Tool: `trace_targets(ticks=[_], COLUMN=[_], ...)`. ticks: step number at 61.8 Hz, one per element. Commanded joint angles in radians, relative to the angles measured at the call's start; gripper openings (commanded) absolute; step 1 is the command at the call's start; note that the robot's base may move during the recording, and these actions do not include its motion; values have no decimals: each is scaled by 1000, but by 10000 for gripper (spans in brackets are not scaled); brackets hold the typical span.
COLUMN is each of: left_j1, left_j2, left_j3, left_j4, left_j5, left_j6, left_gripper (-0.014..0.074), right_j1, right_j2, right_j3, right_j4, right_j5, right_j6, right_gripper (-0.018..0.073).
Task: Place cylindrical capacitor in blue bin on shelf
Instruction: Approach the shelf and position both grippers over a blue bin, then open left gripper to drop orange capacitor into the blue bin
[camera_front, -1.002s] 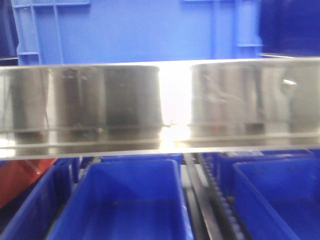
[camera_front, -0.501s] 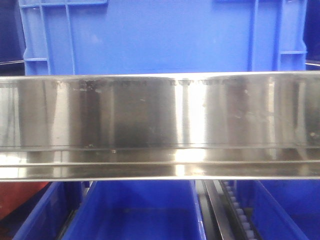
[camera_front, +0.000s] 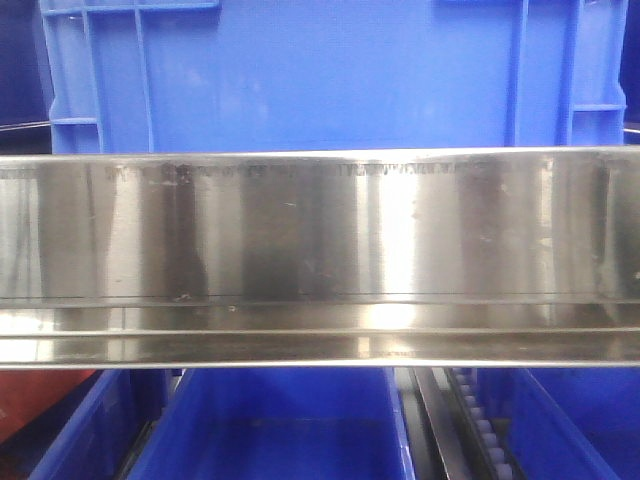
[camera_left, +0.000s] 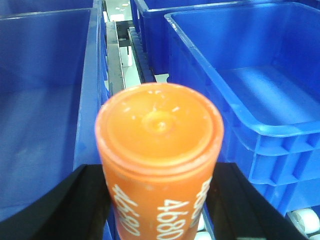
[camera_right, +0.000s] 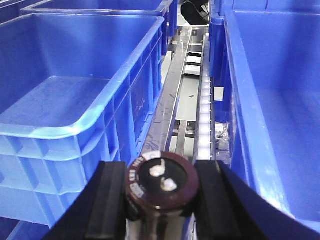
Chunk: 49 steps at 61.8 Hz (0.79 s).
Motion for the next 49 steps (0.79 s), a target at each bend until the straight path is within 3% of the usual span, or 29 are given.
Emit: trace_targets(ticks=[1, 29, 37, 41, 49], left_j1=[-6, -6, -7, -28, -133], left_j2=[-4, -4, 8, 46, 194], left_j3=[1, 1, -6, -42, -190], left_j4=[-6, -6, -14, -18, -49], left_j5=[-20, -80, -157, -159, -91], left_j6=[-6, -6, -4, 20, 69], left_gripper=[-111, -111, -111, -111, -111], right_j1=[2, 2, 2, 2, 2], right_j2=[-1, -1, -1, -1, -1], right_j3=[1, 1, 1, 1, 1], right_j4=[2, 2, 6, 6, 11], right_j5=[-28, -28, -31, -41, -72], right_j6=[-1, -1, -1, -1, -1], right_gripper=[-162, -162, -162, -162, -162])
